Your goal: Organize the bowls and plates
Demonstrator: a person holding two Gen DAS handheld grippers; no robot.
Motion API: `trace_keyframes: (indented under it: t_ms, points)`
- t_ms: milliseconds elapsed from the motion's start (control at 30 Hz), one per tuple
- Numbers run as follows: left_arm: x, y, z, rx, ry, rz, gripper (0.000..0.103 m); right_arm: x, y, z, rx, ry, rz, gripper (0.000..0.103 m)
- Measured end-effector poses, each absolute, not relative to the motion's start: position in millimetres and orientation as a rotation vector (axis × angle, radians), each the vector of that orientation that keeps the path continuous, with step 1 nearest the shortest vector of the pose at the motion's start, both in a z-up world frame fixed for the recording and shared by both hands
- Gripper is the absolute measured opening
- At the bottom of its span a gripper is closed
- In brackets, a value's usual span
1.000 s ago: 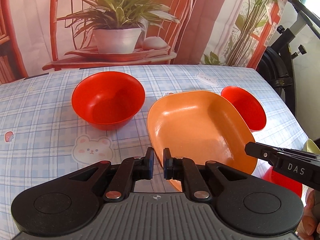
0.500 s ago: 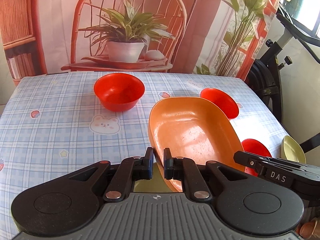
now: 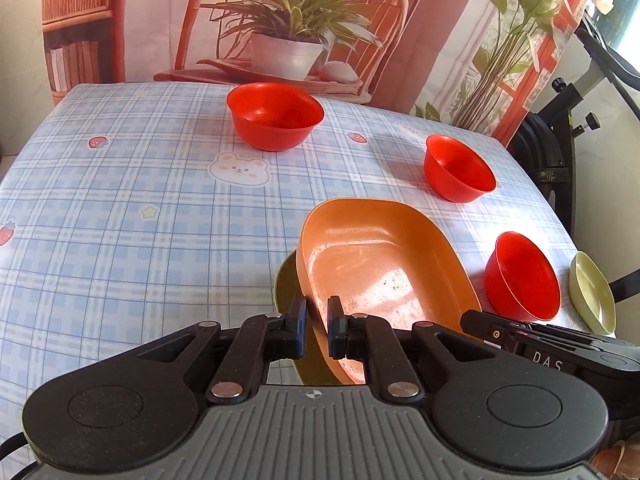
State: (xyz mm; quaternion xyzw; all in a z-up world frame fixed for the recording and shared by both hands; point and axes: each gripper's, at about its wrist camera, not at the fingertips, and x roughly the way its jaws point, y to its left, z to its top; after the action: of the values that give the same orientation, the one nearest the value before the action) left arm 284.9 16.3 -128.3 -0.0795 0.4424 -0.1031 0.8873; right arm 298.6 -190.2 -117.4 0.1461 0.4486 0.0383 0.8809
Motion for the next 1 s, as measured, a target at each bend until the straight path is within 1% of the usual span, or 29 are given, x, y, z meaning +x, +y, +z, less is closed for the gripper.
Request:
trace_keyframes:
  t_ms: [133,600,733,1000]
  points:
    - [284.7,19.4,-137.5,-0.189,0.935,-0.205,0.011,297.2,-190.9,-121.4,0.318,0.937,0.085,0.007]
    - [284.7,15.9,-146.6,-0.113,0.918,-0.167,0.011,296.2,-184.9,-125.7,0.285,0.938,0.116,0.007]
    - [284.6,15.0,-148.1,-0.1,0.915,-0.163,0.011,295.4,-182.9,-123.4,0.265,0.937,0.137,0.012]
    - [284.5,16.6,-150.4,-0.115,0.934,-0.165,0.011,295.7,-186.6,-121.9,0.26,0.934,0.127,0.013]
